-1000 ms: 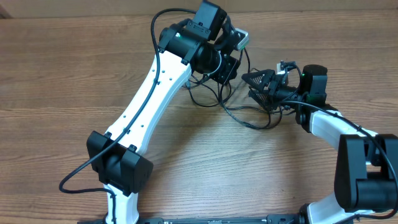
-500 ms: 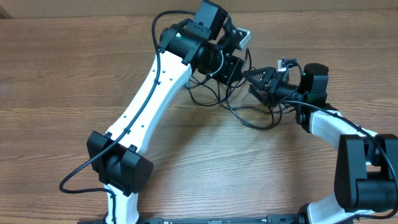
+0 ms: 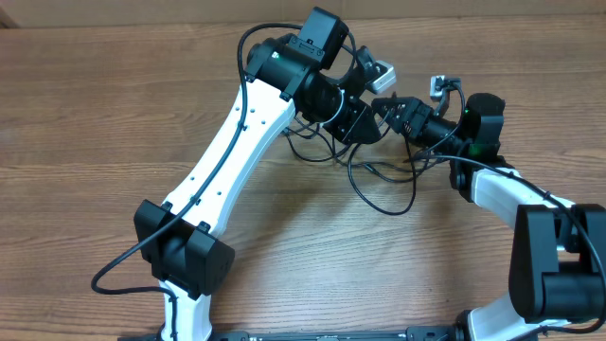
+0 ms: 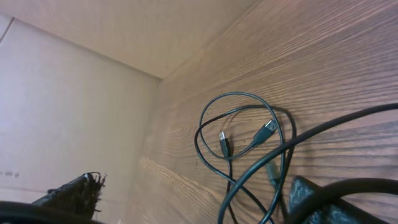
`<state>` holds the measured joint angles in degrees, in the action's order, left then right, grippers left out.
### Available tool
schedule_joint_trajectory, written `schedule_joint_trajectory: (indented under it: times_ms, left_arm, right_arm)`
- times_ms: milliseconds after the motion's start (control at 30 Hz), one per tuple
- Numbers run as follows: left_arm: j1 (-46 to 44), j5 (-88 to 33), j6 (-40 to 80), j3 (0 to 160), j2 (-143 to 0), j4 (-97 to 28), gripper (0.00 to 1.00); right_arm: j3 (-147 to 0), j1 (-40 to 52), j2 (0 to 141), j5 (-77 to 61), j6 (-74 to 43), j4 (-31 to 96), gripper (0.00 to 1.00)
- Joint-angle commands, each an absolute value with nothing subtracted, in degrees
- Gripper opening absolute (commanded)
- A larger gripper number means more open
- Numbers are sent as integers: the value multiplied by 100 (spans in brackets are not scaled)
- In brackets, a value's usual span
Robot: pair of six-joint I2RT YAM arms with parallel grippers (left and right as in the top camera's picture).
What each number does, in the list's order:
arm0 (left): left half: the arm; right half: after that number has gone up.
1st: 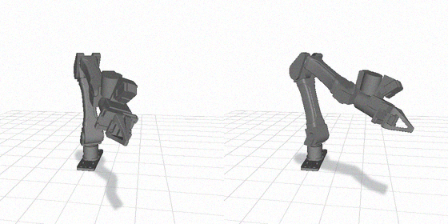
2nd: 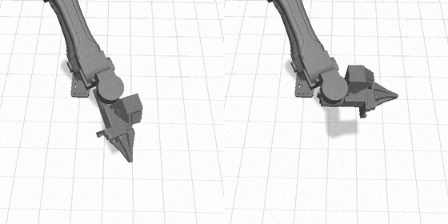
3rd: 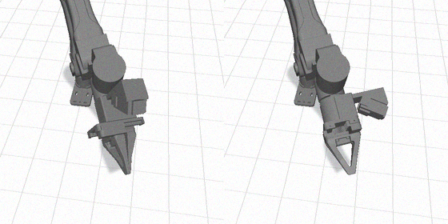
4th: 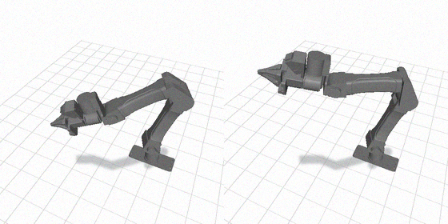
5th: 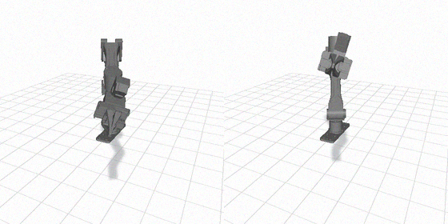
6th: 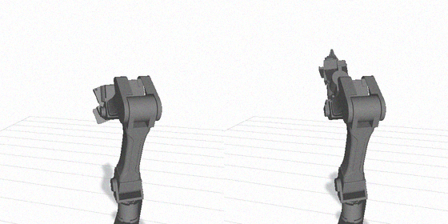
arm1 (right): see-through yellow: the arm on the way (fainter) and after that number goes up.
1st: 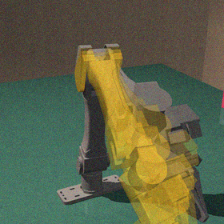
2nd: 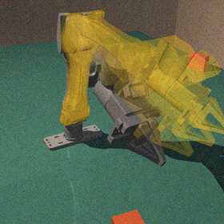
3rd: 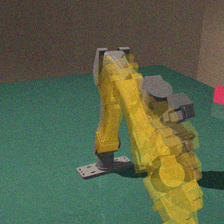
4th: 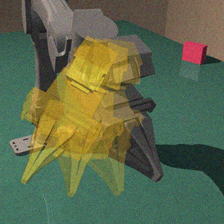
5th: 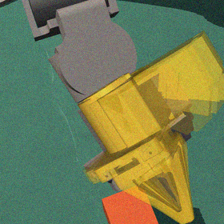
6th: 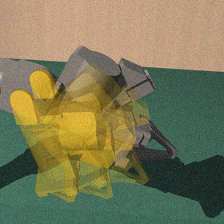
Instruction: Untangle cables
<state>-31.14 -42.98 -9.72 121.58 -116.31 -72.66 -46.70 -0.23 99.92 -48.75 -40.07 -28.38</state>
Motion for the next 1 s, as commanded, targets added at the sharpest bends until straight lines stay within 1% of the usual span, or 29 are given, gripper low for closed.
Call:
schedule_joint_trajectory:
  times_ms: [0, 167, 267, 333, 367, 433, 533, 600, 667, 700, 733, 767, 800, 967]
  left_arm:
    - [-3131, -4805, -1291, 12189, -11703, -7282, 4]
    - [-3103, -4775, -1291, 12189, -11703, -7284, 4]
    - [-3089, -4678, -1291, 12189, -11703, -7279, 4]
    - [-3081, -4515, -1288, 12189, -11703, -7279, 4]
    - [-3079, -4429, -1288, 12189, -11703, -7279, 4]
    - [-3070, -4180, -1284, 12189, -11703, -7282, 4]
    - [-3070, -3782, -1216, 12189, -11703, -7282, 5]
    - [-3070, -3507, -1081, 12189, -11703, -7282, 19]
    - [-3072, -3406, -1004, 12189, -11703, -7282, 42]
    - [-3072, -3409, -1004, 12189, -11703, -7282, 55]
    - [-3072, -3406, -1007, 12189, -11703, -7279, 82]
    - [-3070, -3404, -1007, 12189, -11703, -7279, 97]
    - [-3070, -3404, -1009, 12189, -11703, -7277, 100]
    - [-3070, -3159, -1007, 12189, -11703, -7258, 100]
  right_arm:
    - [-4678, -8, 10001, -4744, -3717, -3000, 81]
    - [-4678, -8, 10001, -4764, -3719, -3081, 44]
    - [-4678, -8, 10001, -4827, -3719, -3079, 30]
    - [-4678, -8, 10001, -4890, -3719, -3079, 13]
    - [-4678, -8, 10001, -4893, -3719, -3079, 9]
    - [-4678, -14, 9998, -4890, -3719, -3081, 4]
    - [-4678, -80, 9996, -4893, -3721, -3079, 4]
    - [-4678, -154, 9970, -4893, -3721, -3079, 4]
    - [-4678, -255, 9911, -4895, -3730, -3076, 4]
    - [-4678, -307, 9863, -4893, -3743, -3061, 4]
    - [-4683, -392, 9758, -4890, -3741, -3004, 4]
    - [-4689, -438, 9695, -4890, -3741, -2950, 4]
    - [-4694, -491, 9618, -4888, -3739, -2884, 4]
    - [-4698, -779, 9214, -4794, -3592, -2449, 4]
